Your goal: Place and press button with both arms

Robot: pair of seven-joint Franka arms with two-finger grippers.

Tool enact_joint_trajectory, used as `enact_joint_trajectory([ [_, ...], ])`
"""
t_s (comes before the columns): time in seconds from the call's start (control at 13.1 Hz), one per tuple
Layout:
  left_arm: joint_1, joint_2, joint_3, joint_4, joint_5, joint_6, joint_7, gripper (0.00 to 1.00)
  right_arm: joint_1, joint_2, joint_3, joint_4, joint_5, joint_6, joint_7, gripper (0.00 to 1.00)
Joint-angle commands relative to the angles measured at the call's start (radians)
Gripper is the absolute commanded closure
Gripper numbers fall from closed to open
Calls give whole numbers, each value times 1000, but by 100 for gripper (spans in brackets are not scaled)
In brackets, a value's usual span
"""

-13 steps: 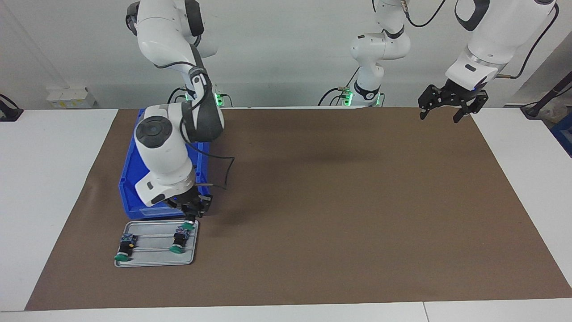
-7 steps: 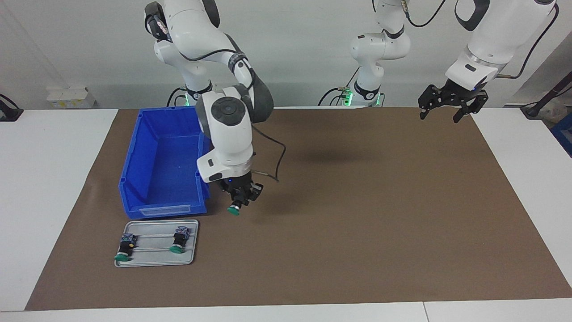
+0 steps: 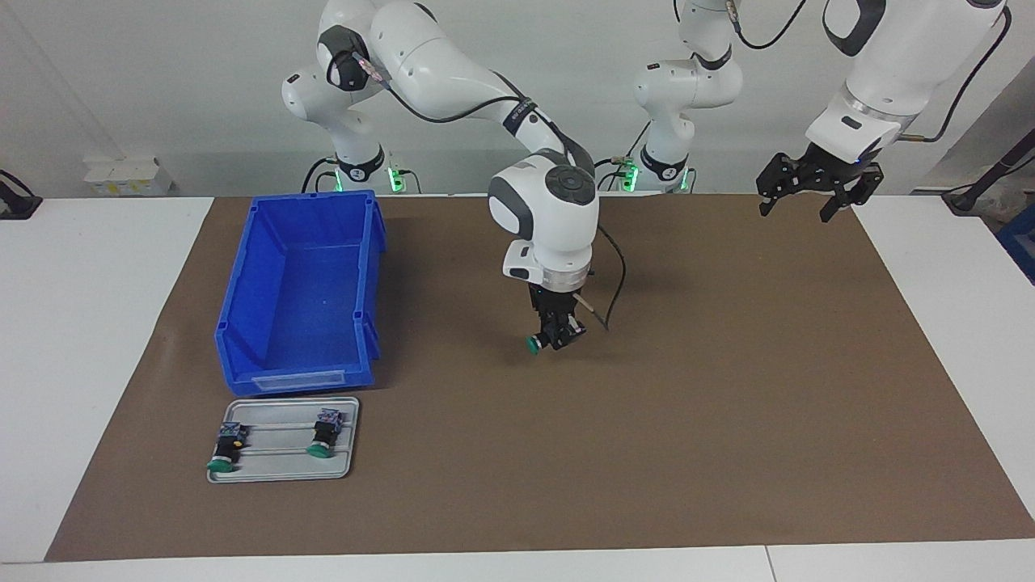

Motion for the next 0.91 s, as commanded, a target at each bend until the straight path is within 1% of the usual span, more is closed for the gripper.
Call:
enact_joint_trajectory([
  [0.0, 4, -32, -5, -35, -3, -17, 5, 0, -3, 50, 5, 72, 20, 8, 140, 100],
  [0.08, 3, -32, -5, -35, -3, -13, 5, 0, -3, 53, 5, 67, 53, 15, 168, 100],
  [0.15, 7, -32, -5, -35, -3, -11, 7, 0, -3, 66, 5, 61, 81, 48, 197, 100],
  [0.23, 10, -32, -5, -35, -3, -11, 2, 0, -2, 73, 5, 54, 87, 80, 229, 100],
  [0.3, 7, -32, -5, -35, -3, -13, 2, 0, -3, 76, 5, 44, 87, 82, 246, 100],
  [0.38, -2, -32, -5, -35, -3, -8, 15, 0, -3, 74, 5, 43, 84, 65, 250, 81],
  [0.46, -3, -32, -6, -35, -3, 4, 21, 0, -3, 73, 5, 44, 75, 35, 250, 47],
  [0.53, -5, -31, -8, -35, -3, 15, 37, 0, -9, 74, 5, 46, 67, -11, 250, 27],
  [0.61, -5, -31, -11, -35, -3, 21, 71, 0, -11, 76, 3, 59, 66, -49, 250, 16],
  [0.69, -5, -31, -11, -34, -3, 24, 114, 0, -11, 74, -1, 63, 64, -60, 250, 11],
  [0.76, -5, -31, -11, -34, -3, 22, 154, 0, -14, 68, -5, 63, 63, -76, 247, 10],
  [0.84, -5, -29, -12, -34, -3, 21, 215, 0, -23, 59, -11, 64, 60, -117, 224, 10],
])
